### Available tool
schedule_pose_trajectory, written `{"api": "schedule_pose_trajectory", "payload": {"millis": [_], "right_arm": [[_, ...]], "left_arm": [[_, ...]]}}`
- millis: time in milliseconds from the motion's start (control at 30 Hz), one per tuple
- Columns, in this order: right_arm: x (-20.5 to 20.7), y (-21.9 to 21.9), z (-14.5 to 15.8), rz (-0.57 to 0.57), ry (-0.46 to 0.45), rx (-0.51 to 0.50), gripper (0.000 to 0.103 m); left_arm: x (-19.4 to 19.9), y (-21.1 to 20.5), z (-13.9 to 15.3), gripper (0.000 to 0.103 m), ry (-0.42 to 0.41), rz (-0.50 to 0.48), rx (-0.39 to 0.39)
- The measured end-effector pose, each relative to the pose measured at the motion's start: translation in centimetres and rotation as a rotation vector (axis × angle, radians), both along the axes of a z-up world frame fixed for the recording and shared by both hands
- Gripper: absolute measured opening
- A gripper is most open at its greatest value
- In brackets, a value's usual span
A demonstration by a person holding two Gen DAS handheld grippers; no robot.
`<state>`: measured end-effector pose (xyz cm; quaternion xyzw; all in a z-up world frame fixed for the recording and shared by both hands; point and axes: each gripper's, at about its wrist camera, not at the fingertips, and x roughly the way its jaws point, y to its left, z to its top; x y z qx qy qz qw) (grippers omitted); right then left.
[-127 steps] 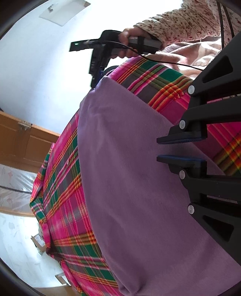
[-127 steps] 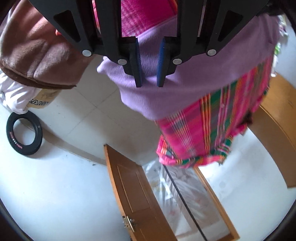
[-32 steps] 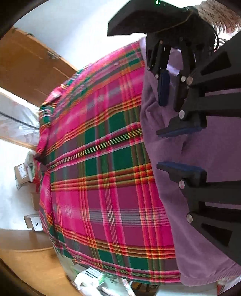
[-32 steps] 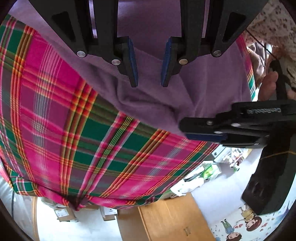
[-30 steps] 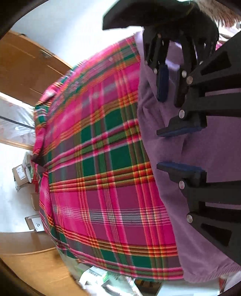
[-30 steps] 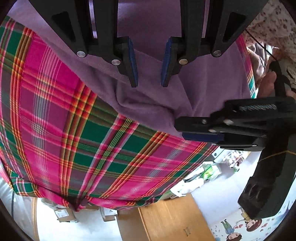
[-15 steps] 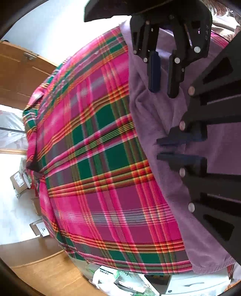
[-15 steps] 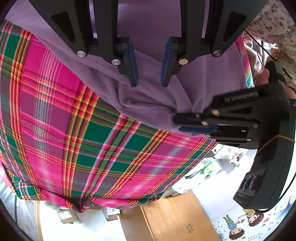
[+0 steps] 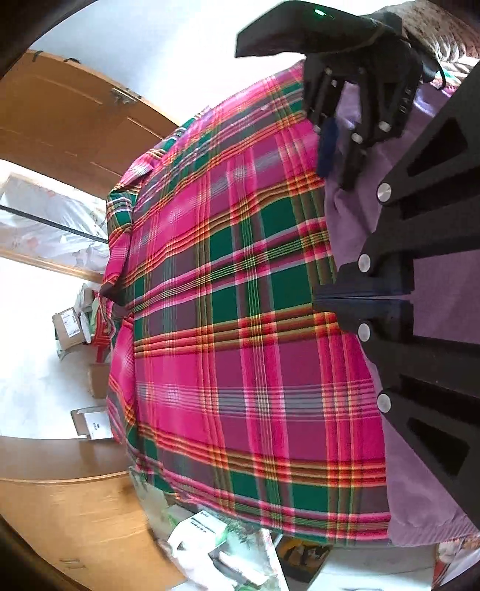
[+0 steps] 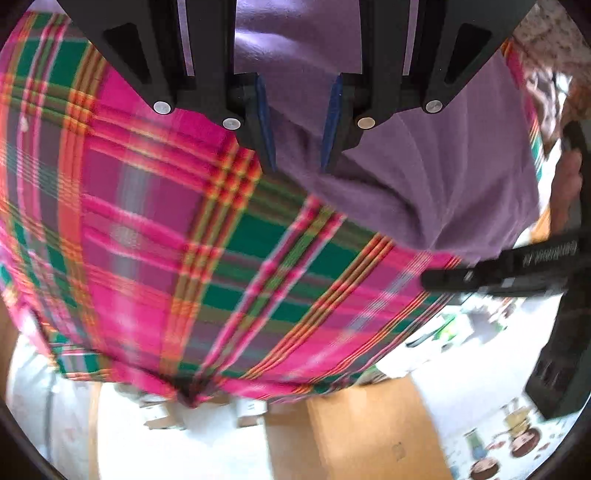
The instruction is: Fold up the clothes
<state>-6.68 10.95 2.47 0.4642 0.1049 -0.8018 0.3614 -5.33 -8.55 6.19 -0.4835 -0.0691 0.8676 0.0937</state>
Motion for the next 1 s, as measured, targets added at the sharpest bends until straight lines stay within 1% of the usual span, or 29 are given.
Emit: {"api": "schedule_pose_trajectory", "payload": {"millis": [33, 133, 233, 300, 367, 467, 500, 533, 600, 800, 833, 967, 1000], "right_arm": [[0.1, -0.3, -0.1, 0.019, 0.002, 0.005, 0.027], [0.2, -1.1, -0.1, 0.070, 0.020, 0.032, 0.027], [-0.1, -1.6, 0.0, 0.090, 0.024, 0.051, 0.027], [-0.7, -1.4, 0.4, 0.109, -0.037, -0.026, 0.027], [-1.6, -1.1, 0.4, 0.116, -0.130, -0.118, 0.027], [-3.4, -0.4, -0.4, 0.102, -0.355, -0.276, 0.027], [-3.5, -0.7, -0.5, 0.114, -0.368, -0.272, 0.028], [-3.5, -1.0, -0.6, 0.126, -0.381, -0.269, 0.033], [-3.5, -1.6, -0.9, 0.149, -0.407, -0.262, 0.040], [-3.7, -3.5, -1.6, 0.221, -0.484, -0.239, 0.042], [-3.7, -3.8, -1.6, 0.231, -0.484, -0.235, 0.043], [-3.9, -5.0, -2.1, 0.287, -0.528, -0.242, 0.044], [-3.9, -5.3, -2.2, 0.292, -0.541, -0.250, 0.046]], "left_arm": [[0.0, -0.1, 0.0, 0.000, -0.004, -0.001, 0.013], [-0.1, 0.2, -0.3, 0.000, -0.013, 0.005, 0.003], [0.0, -0.6, -0.5, 0.001, -0.025, 0.018, 0.039], [0.2, -1.4, -0.7, 0.001, -0.029, 0.029, 0.062], [0.5, -2.4, -1.1, 0.001, -0.037, 0.050, 0.072], [1.0, -3.8, -1.9, 0.001, -0.053, 0.078, 0.097], [1.1, -4.3, -2.2, 0.001, -0.060, 0.089, 0.108], [1.2, -4.7, -2.5, 0.001, -0.071, 0.101, 0.115], [1.4, -5.4, -3.2, 0.002, -0.090, 0.119, 0.120], [1.4, -6.1, -4.0, 0.002, -0.108, 0.133, 0.123], [1.4, -6.1, -4.1, 0.002, -0.109, 0.133, 0.123], [1.2, -6.2, -4.5, 0.002, -0.121, 0.129, 0.123], [1.1, -6.2, -4.6, 0.002, -0.124, 0.129, 0.126]]}}
